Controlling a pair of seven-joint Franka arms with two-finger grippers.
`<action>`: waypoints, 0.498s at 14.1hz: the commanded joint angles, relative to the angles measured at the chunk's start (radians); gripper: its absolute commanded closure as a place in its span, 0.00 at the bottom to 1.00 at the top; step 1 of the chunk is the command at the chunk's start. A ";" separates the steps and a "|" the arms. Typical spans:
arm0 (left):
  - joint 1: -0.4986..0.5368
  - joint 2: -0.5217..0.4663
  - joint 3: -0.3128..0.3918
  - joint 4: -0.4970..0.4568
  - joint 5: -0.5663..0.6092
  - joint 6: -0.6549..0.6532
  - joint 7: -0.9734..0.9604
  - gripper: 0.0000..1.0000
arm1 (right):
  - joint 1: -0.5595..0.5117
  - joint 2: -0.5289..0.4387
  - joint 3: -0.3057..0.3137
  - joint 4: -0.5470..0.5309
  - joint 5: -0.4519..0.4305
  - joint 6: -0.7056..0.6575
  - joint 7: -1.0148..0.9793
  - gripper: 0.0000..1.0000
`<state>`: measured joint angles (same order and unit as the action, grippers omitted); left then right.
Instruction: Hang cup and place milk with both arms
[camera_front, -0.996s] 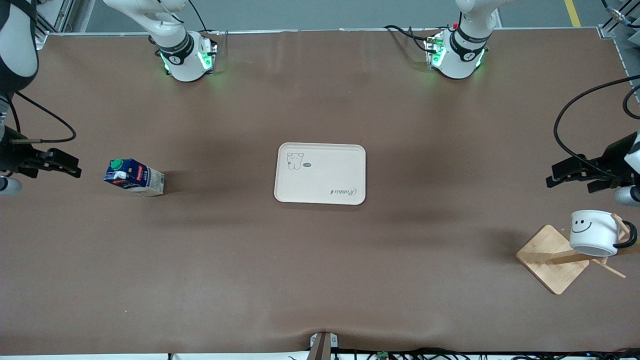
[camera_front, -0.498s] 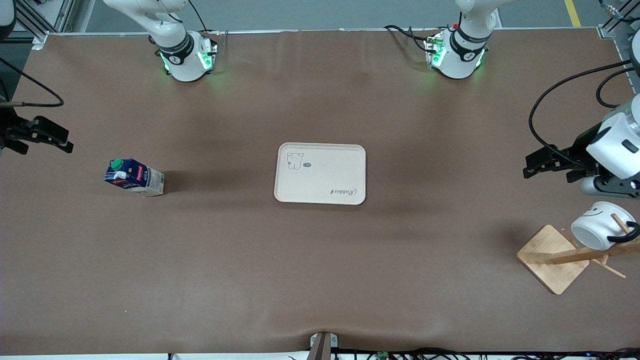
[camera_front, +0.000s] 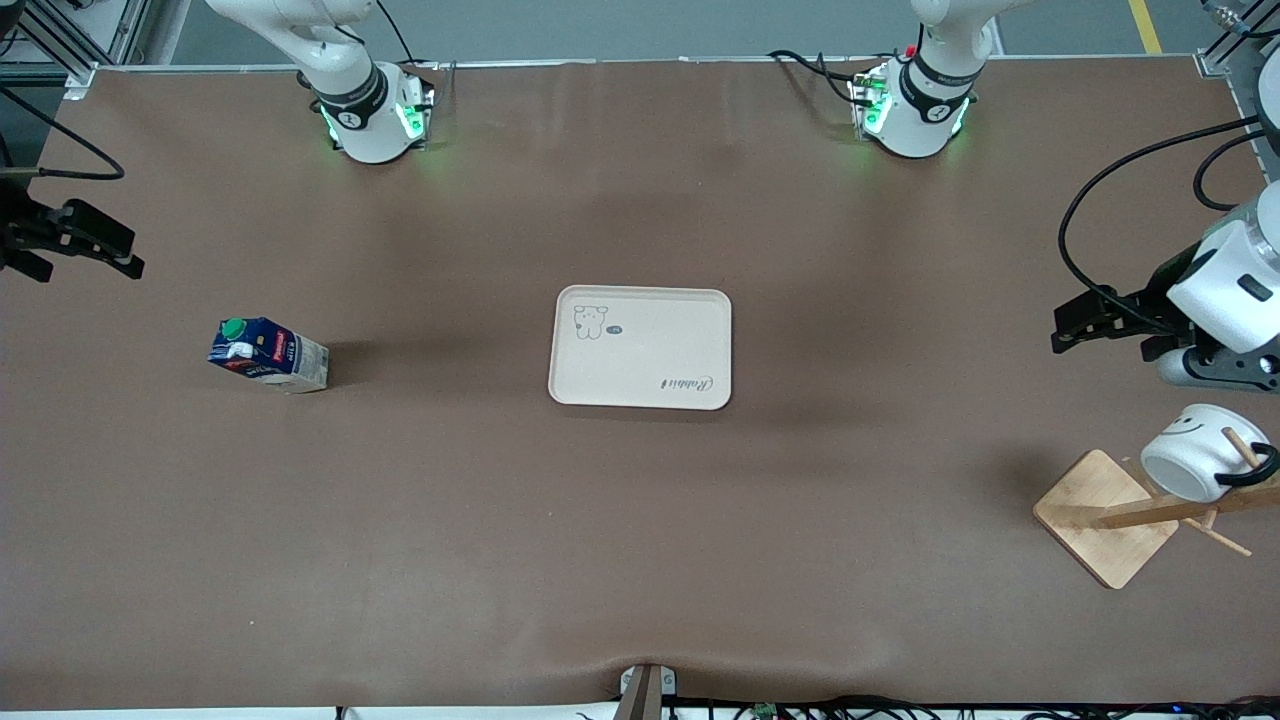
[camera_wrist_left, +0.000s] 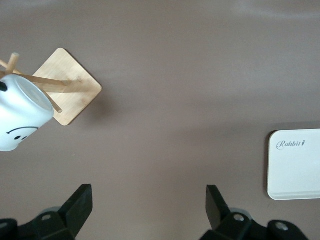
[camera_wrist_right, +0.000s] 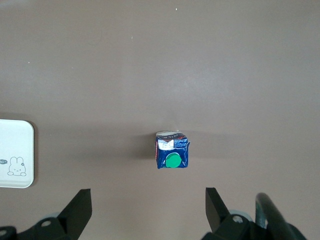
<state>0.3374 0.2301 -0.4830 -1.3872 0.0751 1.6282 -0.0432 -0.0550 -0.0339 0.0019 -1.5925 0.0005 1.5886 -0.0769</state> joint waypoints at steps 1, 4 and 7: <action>0.014 -0.018 0.001 0.013 0.014 -0.010 0.034 0.00 | -0.006 -0.027 -0.003 -0.027 -0.005 0.034 -0.014 0.00; -0.014 -0.053 0.021 0.011 0.021 -0.010 0.020 0.00 | -0.002 -0.026 -0.003 -0.007 0.007 0.038 -0.014 0.00; -0.196 -0.106 0.225 0.002 0.018 -0.086 0.023 0.00 | -0.005 -0.026 -0.003 -0.007 0.007 0.030 -0.015 0.00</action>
<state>0.2512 0.1838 -0.3770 -1.3652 0.0785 1.5937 -0.0238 -0.0556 -0.0407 -0.0005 -1.5911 0.0005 1.6248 -0.0780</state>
